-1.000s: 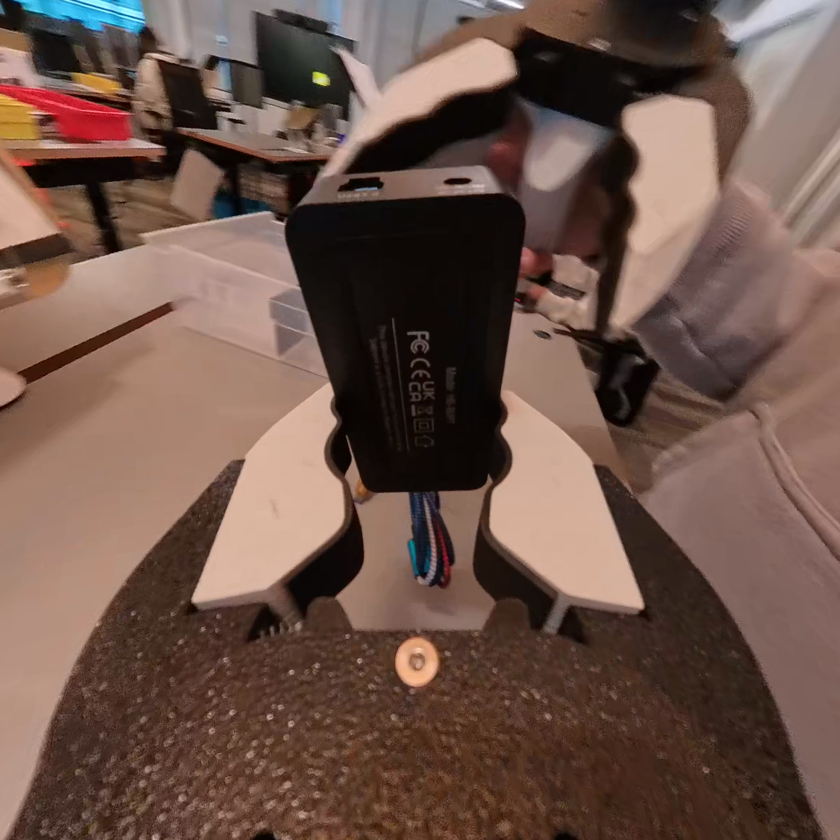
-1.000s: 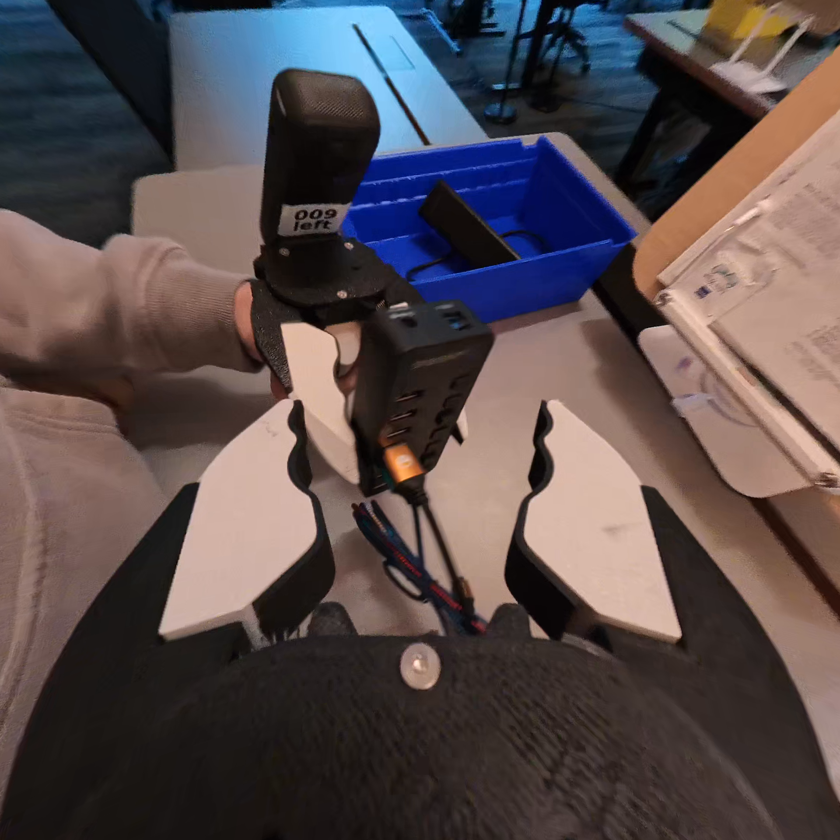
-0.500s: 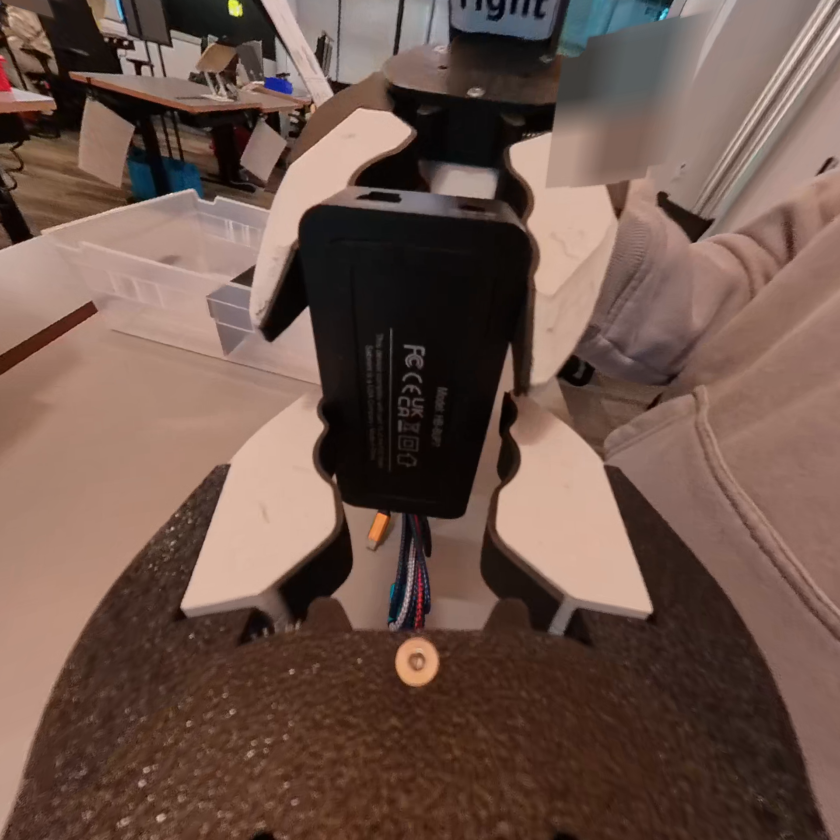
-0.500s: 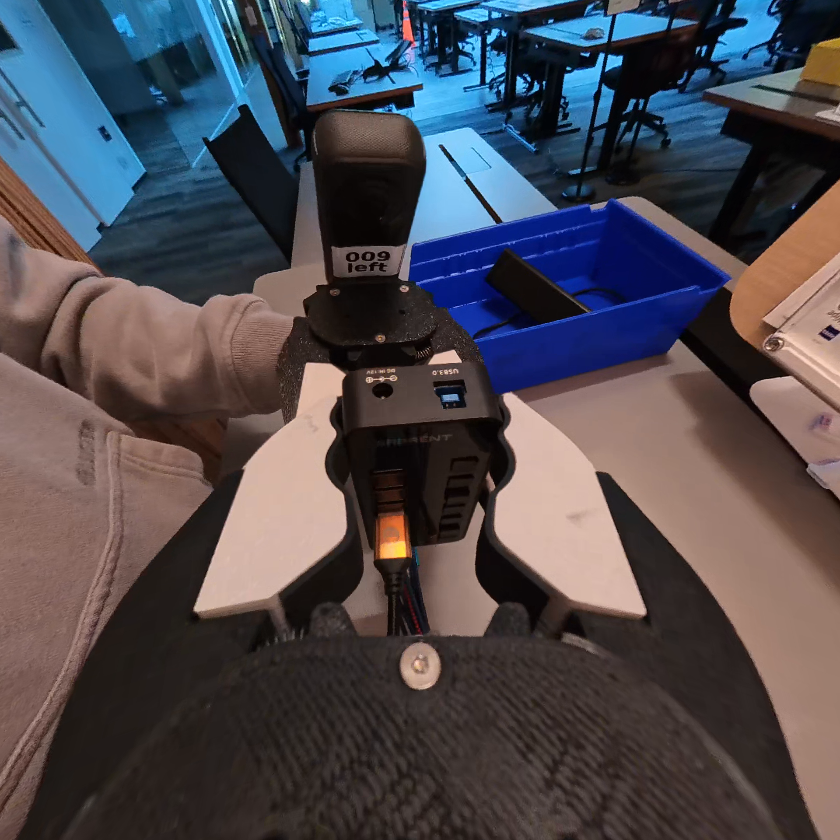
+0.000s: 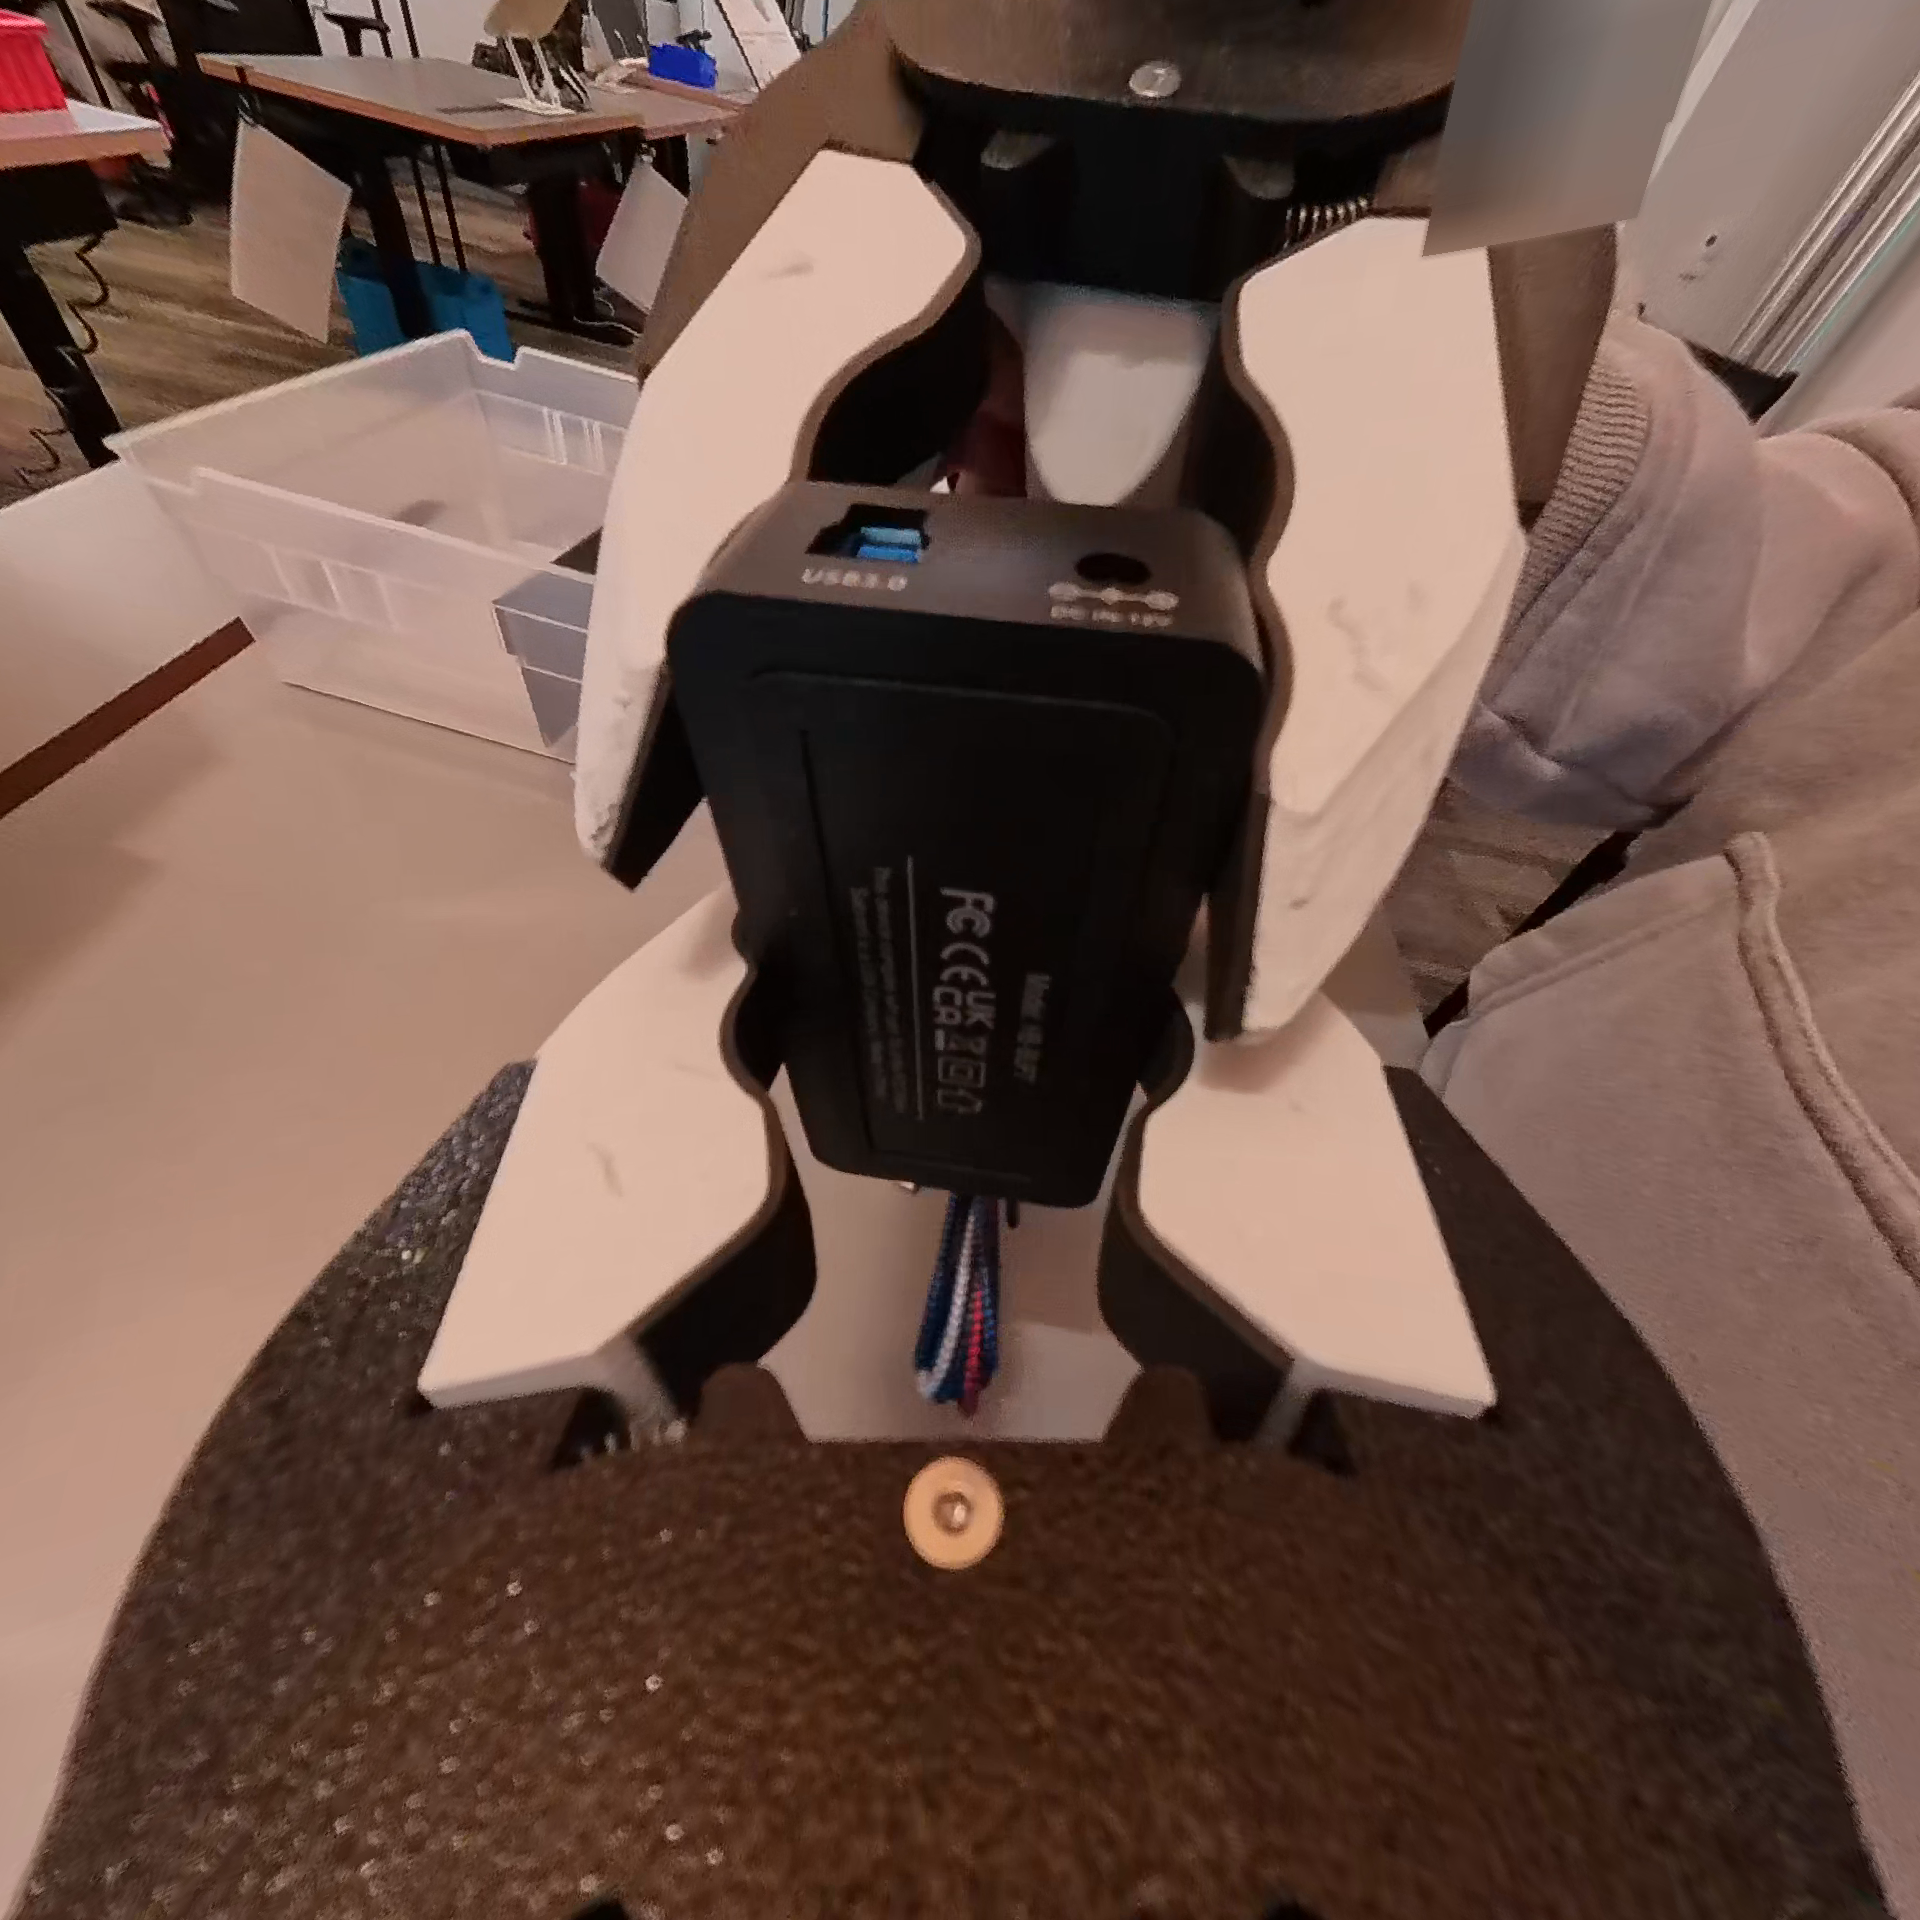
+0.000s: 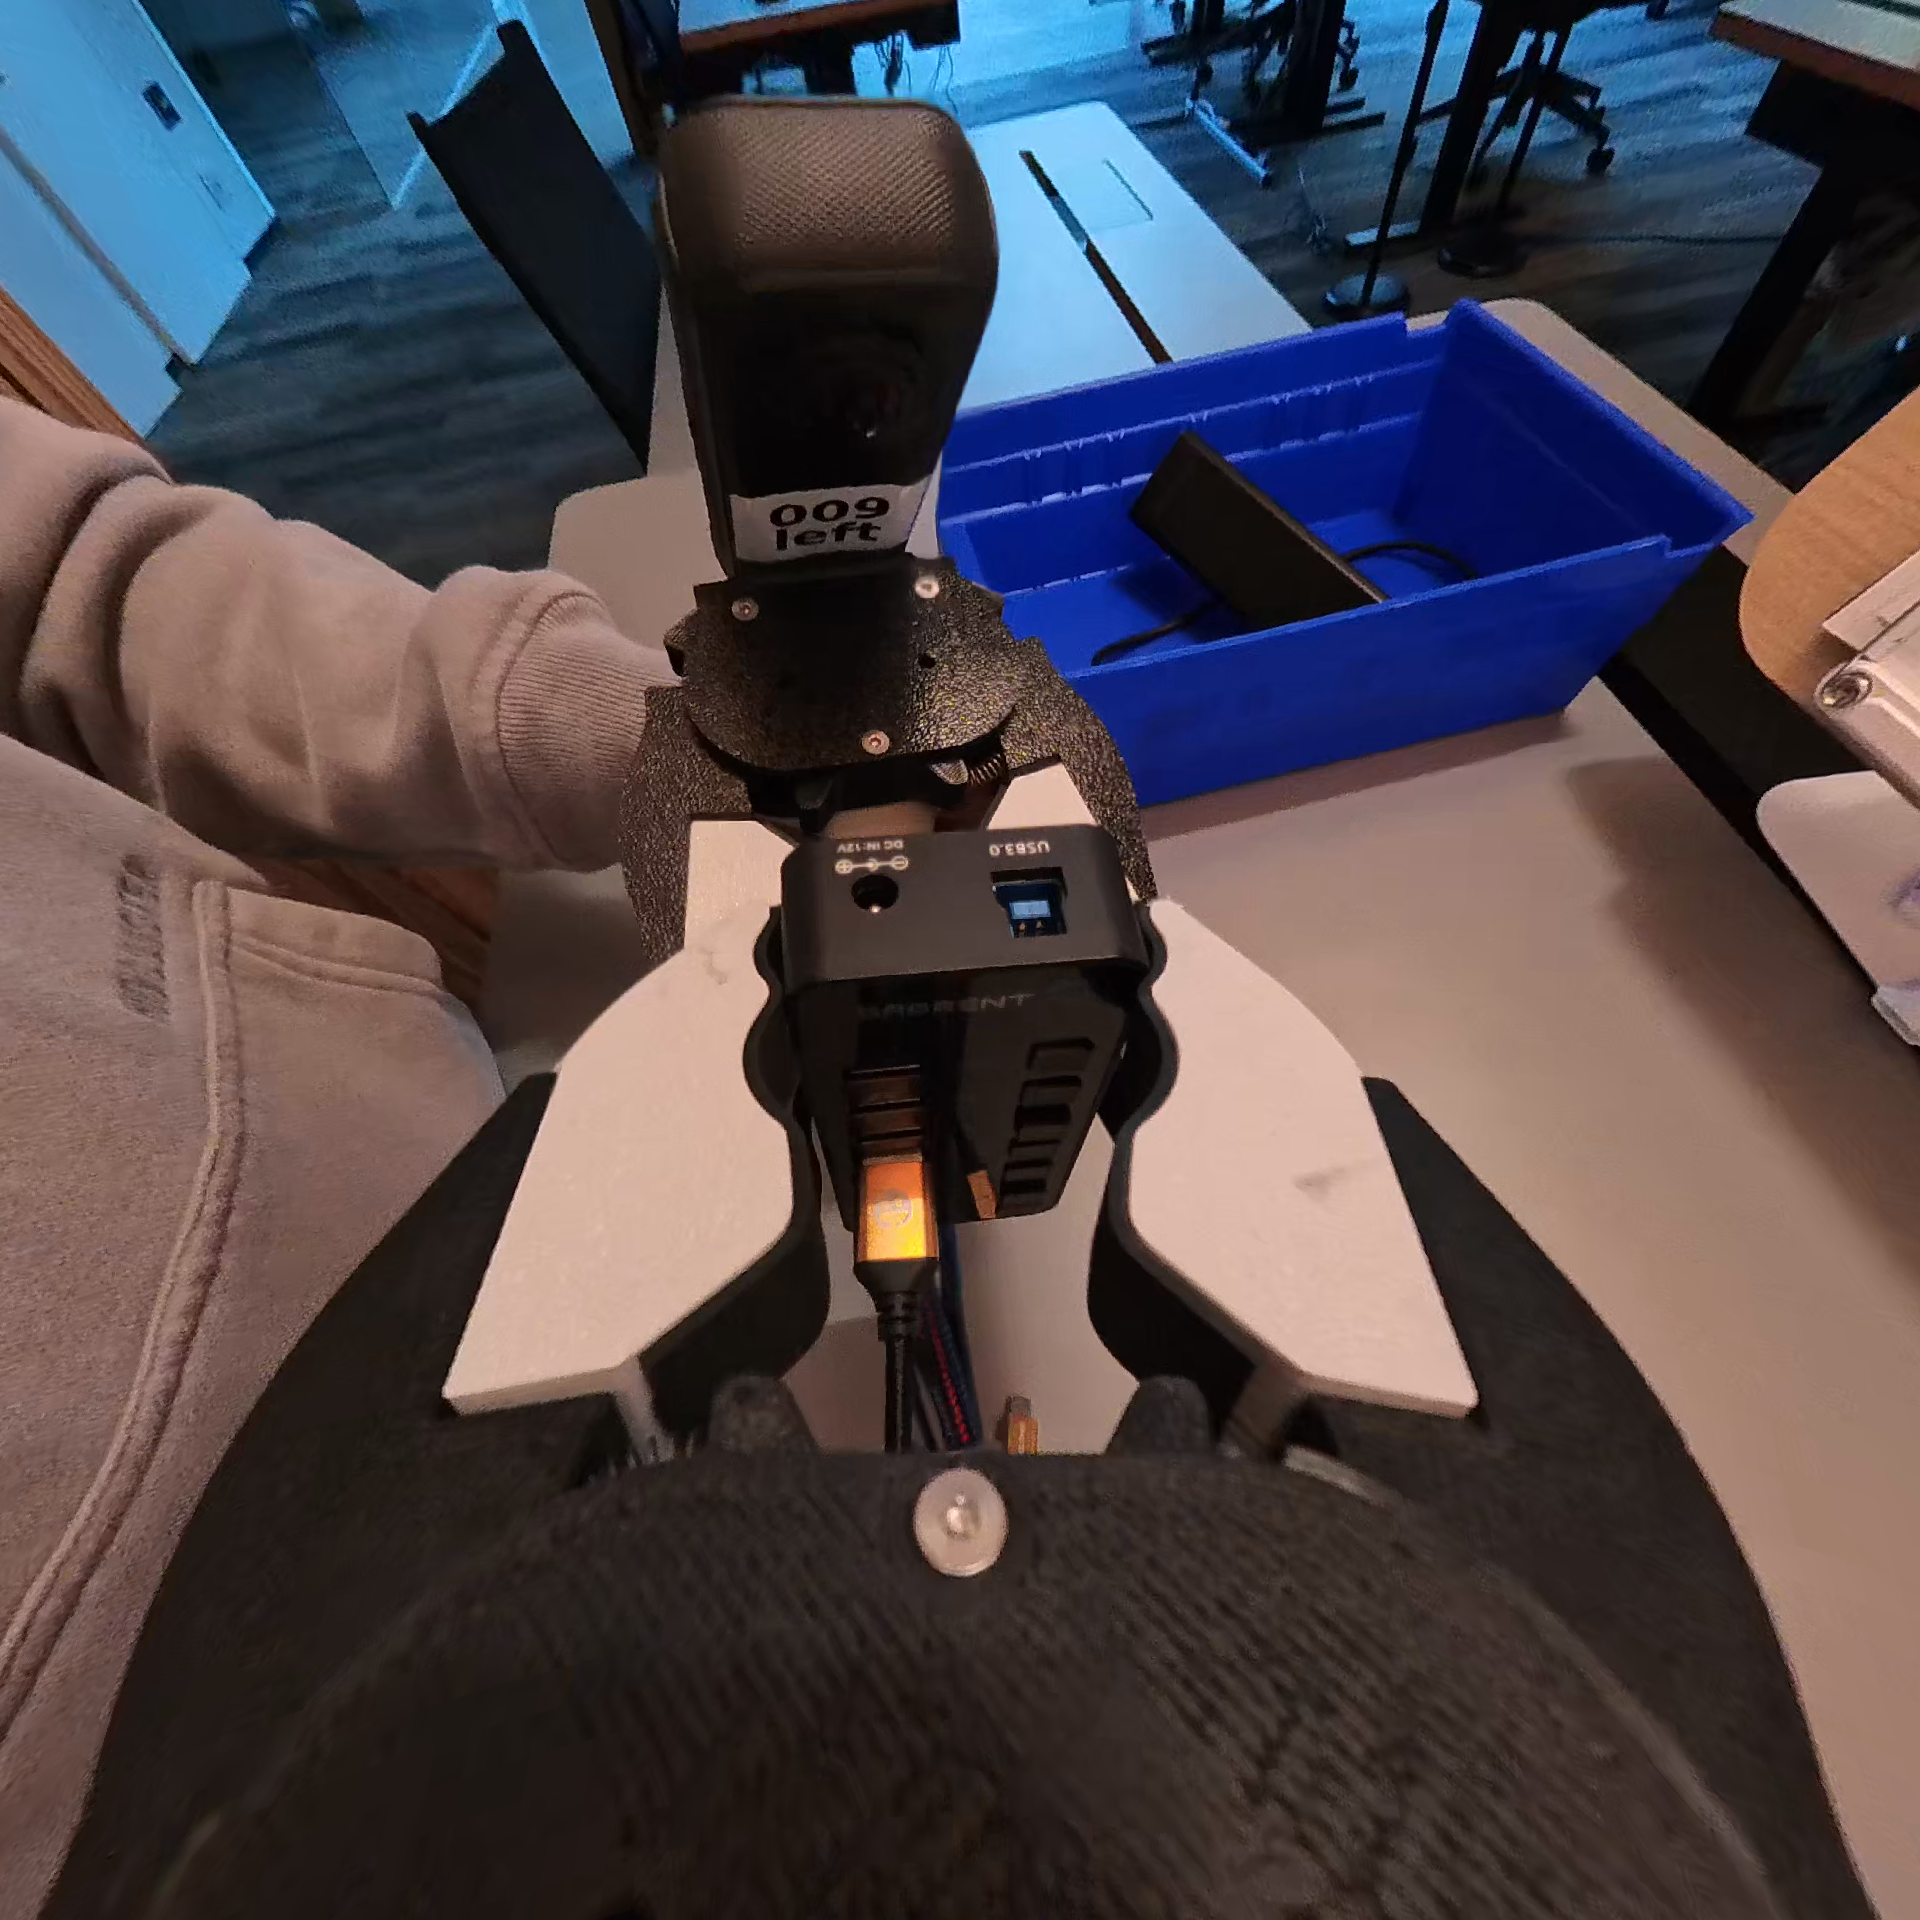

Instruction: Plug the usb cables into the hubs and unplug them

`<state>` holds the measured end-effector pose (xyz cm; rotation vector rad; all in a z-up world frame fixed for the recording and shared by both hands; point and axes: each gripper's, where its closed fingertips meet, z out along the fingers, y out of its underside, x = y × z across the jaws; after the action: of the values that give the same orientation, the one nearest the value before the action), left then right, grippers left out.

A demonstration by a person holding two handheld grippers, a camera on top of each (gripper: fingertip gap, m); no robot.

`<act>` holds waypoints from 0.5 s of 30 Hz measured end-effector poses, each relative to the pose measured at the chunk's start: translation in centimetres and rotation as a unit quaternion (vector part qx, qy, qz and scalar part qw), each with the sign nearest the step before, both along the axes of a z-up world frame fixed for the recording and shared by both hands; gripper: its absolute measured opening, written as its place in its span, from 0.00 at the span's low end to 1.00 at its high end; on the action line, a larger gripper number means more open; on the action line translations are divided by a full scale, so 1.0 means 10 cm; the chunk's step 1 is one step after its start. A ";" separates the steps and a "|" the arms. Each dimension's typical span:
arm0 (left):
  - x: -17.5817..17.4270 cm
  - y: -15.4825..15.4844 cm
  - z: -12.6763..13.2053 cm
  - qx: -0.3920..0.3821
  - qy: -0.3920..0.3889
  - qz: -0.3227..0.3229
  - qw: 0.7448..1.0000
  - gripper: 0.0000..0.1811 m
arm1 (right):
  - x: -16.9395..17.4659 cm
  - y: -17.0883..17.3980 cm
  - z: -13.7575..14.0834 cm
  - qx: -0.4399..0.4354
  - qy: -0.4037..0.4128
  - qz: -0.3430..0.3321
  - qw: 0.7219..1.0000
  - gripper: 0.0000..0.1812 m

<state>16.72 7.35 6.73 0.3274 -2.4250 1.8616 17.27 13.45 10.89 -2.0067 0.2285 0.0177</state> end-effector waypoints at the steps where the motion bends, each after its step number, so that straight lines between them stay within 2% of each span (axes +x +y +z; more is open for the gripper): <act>1: 0.00 0.00 0.00 -0.006 0.003 0.002 1.000 0.37 | 0.01 0.00 -0.01 -0.002 0.002 0.001 1.000 0.34; 5: 0.02 0.01 -0.02 -0.011 -0.012 0.007 1.000 0.37 | -0.02 -0.03 0.01 -0.003 0.010 0.010 1.000 0.34; 8: 0.06 0.11 0.02 -0.030 -0.006 0.016 0.999 0.37 | 0.02 -0.23 0.14 0.010 -0.004 -0.010 1.000 0.42; 10: 0.08 0.18 0.06 -0.040 -0.007 0.021 0.999 0.37 | 0.03 -0.42 0.10 0.000 0.001 -0.013 1.000 0.38; 12: 0.07 0.21 0.09 -0.040 -0.019 0.015 0.999 0.37 | 0.05 -0.53 -0.01 -0.015 0.006 -0.023 1.000 0.30; 15: 0.08 0.21 0.12 -0.035 -0.032 0.015 0.999 0.37 | -0.05 -0.50 -0.14 -0.019 0.015 -0.006 1.000 0.26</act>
<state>17.50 9.43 7.90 0.3055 -2.4001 1.9954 16.80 8.46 9.50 -2.0441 0.2615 0.0359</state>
